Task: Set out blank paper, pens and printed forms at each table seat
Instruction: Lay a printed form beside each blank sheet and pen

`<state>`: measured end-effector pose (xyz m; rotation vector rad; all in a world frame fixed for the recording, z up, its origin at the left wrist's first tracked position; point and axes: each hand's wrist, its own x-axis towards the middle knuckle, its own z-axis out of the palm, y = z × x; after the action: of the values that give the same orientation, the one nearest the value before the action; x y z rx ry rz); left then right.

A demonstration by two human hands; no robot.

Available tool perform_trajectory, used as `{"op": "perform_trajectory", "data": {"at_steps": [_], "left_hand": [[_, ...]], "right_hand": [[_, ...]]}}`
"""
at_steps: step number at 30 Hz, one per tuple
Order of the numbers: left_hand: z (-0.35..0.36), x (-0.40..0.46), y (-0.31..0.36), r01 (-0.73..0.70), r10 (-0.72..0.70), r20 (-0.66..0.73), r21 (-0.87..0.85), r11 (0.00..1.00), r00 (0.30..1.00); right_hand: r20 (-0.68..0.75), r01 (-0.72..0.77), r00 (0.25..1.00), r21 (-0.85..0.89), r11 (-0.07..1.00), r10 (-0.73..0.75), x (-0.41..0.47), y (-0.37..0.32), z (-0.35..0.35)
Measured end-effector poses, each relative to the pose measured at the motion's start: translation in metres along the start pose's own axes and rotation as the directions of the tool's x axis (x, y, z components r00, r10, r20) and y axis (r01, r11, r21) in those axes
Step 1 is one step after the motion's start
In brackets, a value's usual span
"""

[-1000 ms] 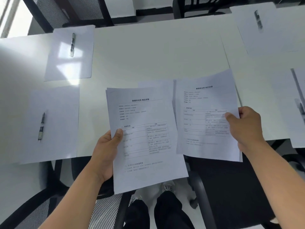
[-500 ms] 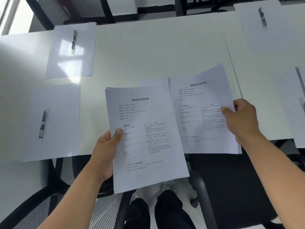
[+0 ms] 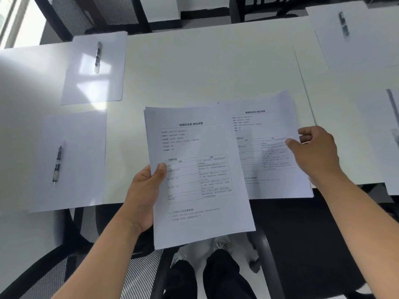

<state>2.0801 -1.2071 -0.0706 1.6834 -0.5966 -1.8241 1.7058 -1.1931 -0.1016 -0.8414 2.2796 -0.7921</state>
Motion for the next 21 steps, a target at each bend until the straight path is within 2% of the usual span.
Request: {"op": "perform_trajectory", "data": {"at_steps": [6, 12, 15, 18, 21], "left_hand": [[0.006, -0.005, 0.01, -0.023, 0.023, 0.034, 0.005, 1.0, 0.999], [0.009, -0.014, 0.019, -0.044, 0.045, 0.05, -0.006, 0.999, 0.998], [0.01, -0.021, 0.026, -0.061, 0.062, 0.055, -0.014, 0.998, 0.997], [0.01, -0.032, 0.034, -0.074, 0.076, 0.061, -0.038, 0.997, 0.995], [0.009, -0.044, 0.042, -0.092, 0.095, 0.073, -0.05, 0.995, 0.993]], "right_hand": [[-0.003, 0.069, 0.998, -0.137, 0.988, -0.07, -0.008, -0.011, -0.005], [0.101, 0.102, 0.99, 0.001, 0.995, -0.102, -0.037, -0.044, 0.002], [0.243, 0.045, 0.967, 0.112, 0.993, -0.071, -0.059, -0.066, 0.008], [0.439, -0.007, 0.895, 0.193, 0.981, -0.08, -0.087, -0.087, 0.011], [0.53, -0.089, 0.844, 0.291, 0.952, -0.083, -0.105, -0.101, 0.01]]}}
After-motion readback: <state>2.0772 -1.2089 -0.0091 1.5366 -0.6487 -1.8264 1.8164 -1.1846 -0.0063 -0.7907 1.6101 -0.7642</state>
